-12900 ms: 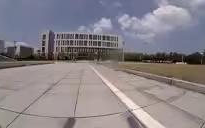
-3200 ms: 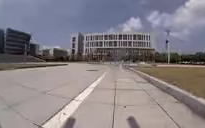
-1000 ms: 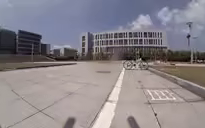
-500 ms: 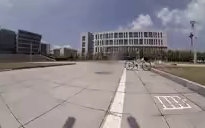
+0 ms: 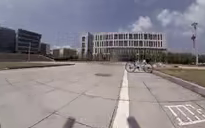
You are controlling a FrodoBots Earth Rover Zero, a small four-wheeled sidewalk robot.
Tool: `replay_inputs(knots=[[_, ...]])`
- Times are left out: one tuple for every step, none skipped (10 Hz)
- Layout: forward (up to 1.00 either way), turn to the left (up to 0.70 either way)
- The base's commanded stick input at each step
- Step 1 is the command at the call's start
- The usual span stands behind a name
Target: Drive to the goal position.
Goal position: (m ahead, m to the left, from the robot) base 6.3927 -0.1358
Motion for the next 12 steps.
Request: replay_inputs(knots=[[0.7, 0.0], [0.7, 0.0], [0.7, 0.0], [0.7, 0.0], [0.7, 0.0], [0.7, 0.0], [0.7, 0.0], [0.7, 0.0], [0.7, 0.0], [0.7, 0.0], [0.7, 0.0], [0.7, 0.0]])
